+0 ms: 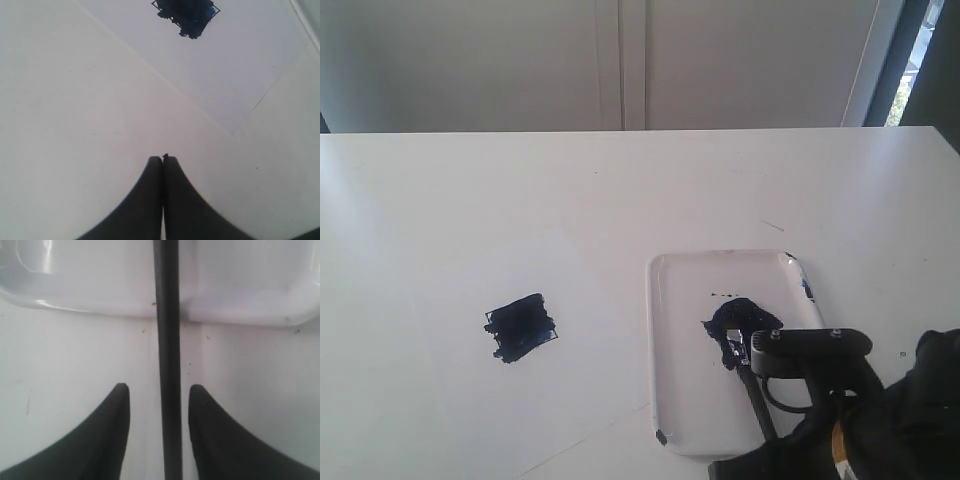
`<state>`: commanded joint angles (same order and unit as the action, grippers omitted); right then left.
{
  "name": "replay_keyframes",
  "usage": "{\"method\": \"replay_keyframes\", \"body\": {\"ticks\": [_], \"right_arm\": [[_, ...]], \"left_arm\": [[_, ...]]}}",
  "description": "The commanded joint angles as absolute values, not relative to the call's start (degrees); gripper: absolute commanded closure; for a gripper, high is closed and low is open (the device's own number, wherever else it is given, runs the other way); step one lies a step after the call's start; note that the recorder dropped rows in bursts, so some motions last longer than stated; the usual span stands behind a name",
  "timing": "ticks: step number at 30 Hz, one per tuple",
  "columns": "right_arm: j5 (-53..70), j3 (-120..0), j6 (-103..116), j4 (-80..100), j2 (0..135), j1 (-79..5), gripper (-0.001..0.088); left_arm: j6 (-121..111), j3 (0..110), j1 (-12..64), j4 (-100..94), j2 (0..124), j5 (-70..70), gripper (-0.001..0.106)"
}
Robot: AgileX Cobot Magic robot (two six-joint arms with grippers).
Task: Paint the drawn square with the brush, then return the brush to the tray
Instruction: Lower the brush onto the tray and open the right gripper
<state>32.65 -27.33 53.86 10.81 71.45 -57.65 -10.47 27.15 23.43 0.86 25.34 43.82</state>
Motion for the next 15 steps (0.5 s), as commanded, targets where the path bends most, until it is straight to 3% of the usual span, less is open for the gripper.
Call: {"method": "replay_keyframes", "body": {"ticks": [8,15], "right_arm": [[31.5,-27.3,43.2,10.8,50.3,-59.6,0.0493],[20.2,-27.3,21.6,8.2,29.1,-63.2,0.054]], "left_arm": [[-8.9,28.7,23.4,3.5,22.7,41.2,0.105],[-10.9,30.0,23.3,4.7,15.7,37.4,0.105]]}}
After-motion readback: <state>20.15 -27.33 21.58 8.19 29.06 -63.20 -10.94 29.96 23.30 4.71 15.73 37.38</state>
